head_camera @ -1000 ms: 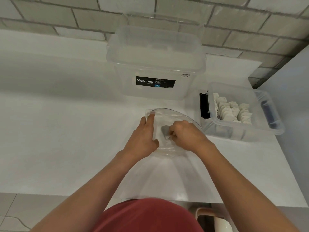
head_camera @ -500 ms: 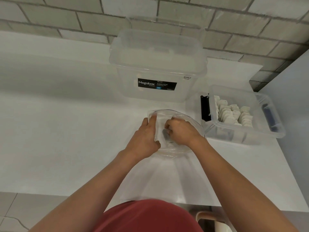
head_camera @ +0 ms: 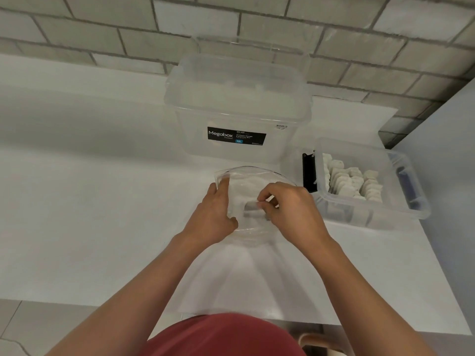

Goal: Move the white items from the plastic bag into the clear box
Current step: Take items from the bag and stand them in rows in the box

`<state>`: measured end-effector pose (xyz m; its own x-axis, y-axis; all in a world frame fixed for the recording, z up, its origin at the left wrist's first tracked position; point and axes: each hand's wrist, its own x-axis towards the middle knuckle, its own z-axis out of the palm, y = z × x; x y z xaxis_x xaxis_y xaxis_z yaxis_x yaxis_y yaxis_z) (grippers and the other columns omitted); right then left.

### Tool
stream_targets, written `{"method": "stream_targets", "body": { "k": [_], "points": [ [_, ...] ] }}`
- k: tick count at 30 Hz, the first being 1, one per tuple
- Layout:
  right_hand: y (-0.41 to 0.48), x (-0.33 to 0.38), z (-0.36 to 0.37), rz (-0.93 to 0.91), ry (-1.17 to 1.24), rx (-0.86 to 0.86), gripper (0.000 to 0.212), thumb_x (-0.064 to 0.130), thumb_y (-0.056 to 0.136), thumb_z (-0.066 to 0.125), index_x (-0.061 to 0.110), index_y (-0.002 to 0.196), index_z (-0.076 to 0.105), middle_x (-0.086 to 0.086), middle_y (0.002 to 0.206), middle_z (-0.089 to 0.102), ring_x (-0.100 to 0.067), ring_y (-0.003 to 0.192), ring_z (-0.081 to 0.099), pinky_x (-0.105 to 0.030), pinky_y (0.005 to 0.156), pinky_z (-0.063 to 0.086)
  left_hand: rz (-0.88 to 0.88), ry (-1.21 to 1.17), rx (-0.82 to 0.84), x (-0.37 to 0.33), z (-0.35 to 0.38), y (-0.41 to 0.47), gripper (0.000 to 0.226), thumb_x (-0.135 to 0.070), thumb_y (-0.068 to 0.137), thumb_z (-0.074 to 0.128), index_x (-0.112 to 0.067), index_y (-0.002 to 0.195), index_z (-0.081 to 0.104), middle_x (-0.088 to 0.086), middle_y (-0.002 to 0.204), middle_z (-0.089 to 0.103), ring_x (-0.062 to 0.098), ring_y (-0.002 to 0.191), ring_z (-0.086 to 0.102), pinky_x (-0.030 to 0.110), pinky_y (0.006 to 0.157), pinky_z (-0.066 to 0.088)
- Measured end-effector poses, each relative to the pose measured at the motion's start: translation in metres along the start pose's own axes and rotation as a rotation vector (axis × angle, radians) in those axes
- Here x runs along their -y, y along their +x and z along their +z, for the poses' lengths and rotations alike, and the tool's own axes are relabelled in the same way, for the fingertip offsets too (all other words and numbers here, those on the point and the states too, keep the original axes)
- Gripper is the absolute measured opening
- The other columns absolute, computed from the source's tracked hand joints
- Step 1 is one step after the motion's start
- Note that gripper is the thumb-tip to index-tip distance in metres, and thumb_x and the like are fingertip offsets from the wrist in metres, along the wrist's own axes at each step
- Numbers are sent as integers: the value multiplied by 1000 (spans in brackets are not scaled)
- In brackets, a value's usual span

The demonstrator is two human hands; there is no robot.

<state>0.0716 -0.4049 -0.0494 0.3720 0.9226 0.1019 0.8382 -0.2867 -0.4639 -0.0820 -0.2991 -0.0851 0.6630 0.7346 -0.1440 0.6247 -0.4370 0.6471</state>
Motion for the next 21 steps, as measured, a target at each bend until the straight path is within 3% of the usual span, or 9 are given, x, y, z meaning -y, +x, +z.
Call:
{"method": "stream_targets", "body": {
  "k": [5,7,9,15,18,21],
  "points": [
    [-11,-7,-15,69,97,27,13,18,87,76,27,96,73,16,81,69,-2,72,64,-18,71,52,7,3,-4,-1,3,3,97,-17,74,70,-30,152,13,3,117,44,27,103,53,41,83,52],
    [-16,-10,-25,68,139,27,22,18,88,76,28,107,75,15,87,70,-3,76,65,-20,76,53,13,2,-9,0,6,4,98,-17,74,69,-31,153,11,2,118,44,26,103,53,37,81,51],
    [-21,-14,-42,49,152,-2,19,19,89,76,27,106,77,15,90,71,-4,79,66,-22,79,54,18,-1,-7,1,9,5,99,-17,75,69,-32,153,10,2,122,43,25,106,52,35,81,50],
    [-23,-49,-132,111,275,-344,6,21,86,80,26,87,78,17,87,72,-3,77,66,-10,64,48,-4,5,-13,5,15,13,102,-19,74,72,-33,154,9,1,124,45,23,102,53,28,78,43],
    [-5,-87,-165,142,154,-482,4,22,86,79,23,89,78,17,88,71,-2,76,63,-8,67,45,0,12,-17,4,15,14,102,-18,74,72,-32,153,10,1,125,46,21,99,52,27,78,42],
    [19,-134,-174,224,-4,-479,6,26,87,78,26,93,77,16,86,72,-6,75,65,-22,77,54,7,23,-23,1,14,13,102,-18,74,74,-31,153,12,1,126,46,20,92,52,26,76,41]
  ]
}}
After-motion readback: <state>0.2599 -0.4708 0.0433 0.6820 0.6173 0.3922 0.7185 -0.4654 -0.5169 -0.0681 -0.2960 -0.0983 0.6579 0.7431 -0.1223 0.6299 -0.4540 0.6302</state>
